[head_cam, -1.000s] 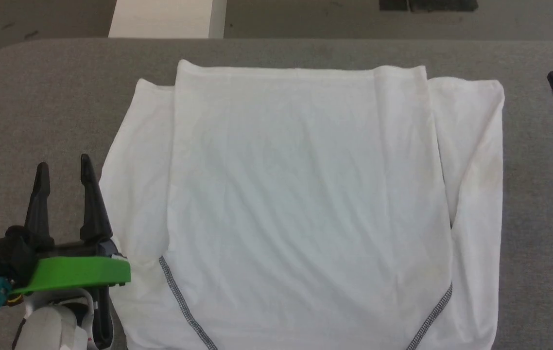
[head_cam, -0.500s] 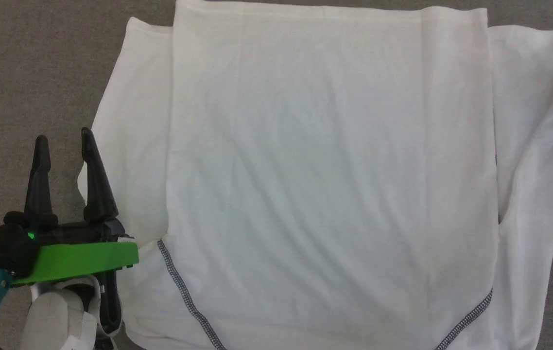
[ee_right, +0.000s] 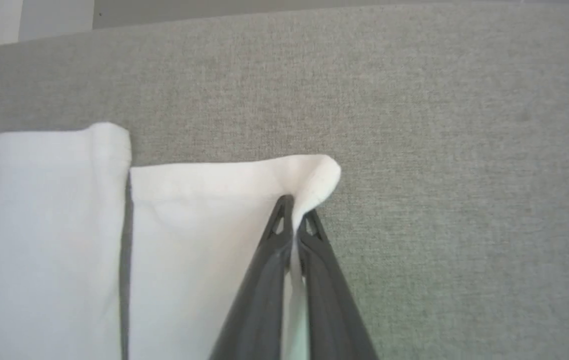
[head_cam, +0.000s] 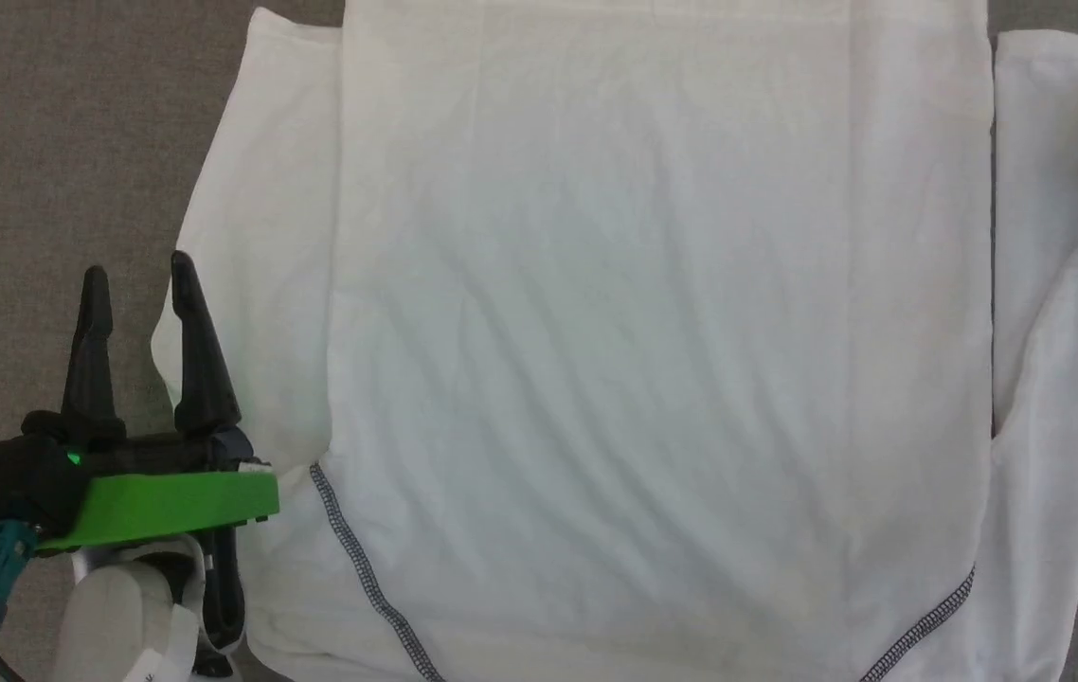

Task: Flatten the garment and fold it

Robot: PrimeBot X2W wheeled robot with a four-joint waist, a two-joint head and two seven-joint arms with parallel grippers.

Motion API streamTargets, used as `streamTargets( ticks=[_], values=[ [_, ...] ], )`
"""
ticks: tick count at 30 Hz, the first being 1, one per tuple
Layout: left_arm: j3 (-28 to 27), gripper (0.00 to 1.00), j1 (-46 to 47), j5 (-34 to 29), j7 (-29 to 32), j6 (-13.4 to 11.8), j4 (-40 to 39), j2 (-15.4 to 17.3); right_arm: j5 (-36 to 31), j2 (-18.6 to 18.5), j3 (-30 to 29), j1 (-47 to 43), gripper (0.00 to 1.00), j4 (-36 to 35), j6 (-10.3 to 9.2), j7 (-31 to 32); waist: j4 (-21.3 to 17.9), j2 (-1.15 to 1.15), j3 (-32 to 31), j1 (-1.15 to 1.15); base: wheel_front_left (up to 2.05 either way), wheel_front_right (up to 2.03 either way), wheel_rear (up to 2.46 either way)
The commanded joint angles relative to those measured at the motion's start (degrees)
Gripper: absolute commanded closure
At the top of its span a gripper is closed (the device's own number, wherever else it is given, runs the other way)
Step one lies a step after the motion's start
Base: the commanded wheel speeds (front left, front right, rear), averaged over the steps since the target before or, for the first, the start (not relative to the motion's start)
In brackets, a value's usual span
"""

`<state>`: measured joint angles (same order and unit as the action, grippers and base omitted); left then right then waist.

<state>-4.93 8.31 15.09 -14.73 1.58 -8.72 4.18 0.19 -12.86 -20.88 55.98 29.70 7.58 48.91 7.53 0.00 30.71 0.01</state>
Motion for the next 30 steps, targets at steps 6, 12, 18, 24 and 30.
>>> streamTargets(
  ticks=[6,12,18,24,30],
  values=[
    [-1.1,0.00,-0.3,-1.0,-0.3,0.9,1.0,-0.7,5.6,-7.3,-2.1,-8.2,1.00,-5.5,-0.09,-1.8,-2.3,0.00,-7.0,-0.01,0.00,0.00,0.00],
    [-1.9,0.00,-3.5,-1.3,-0.3,0.9,1.4,-1.0,8.7,-11.8,-11.0,-20.8,1.00,-9.9,-0.09,0.3,-4.1,0.00,-12.6,-0.01,0.00,0.00,0.00],
    [-2.9,0.00,-7.3,-1.4,-0.3,0.8,1.4,-1.2,5.2,-8.3,-20.9,-30.2,1.00,-16.6,-0.09,2.2,-5.4,0.00,-17.1,-0.01,0.00,0.00,0.00],
    [-3.1,0.00,-9.2,-1.7,-0.3,0.8,1.1,-1.2,0.9,-7.5,-25.9,-32.7,1.00,-19.9,-0.09,2.7,-4.9,0.00,-19.2,-0.01,0.00,0.00,0.00],
    [-2.9,0.00,-10.0,-1.6,-0.3,0.4,1.0,-1.3,1.2,-8.7,-27.3,-33.1,1.00,-20.0,-0.09,1.6,-4.5,0.00,-20.6,-0.01,0.00,0.00,0.00]
  ],
)
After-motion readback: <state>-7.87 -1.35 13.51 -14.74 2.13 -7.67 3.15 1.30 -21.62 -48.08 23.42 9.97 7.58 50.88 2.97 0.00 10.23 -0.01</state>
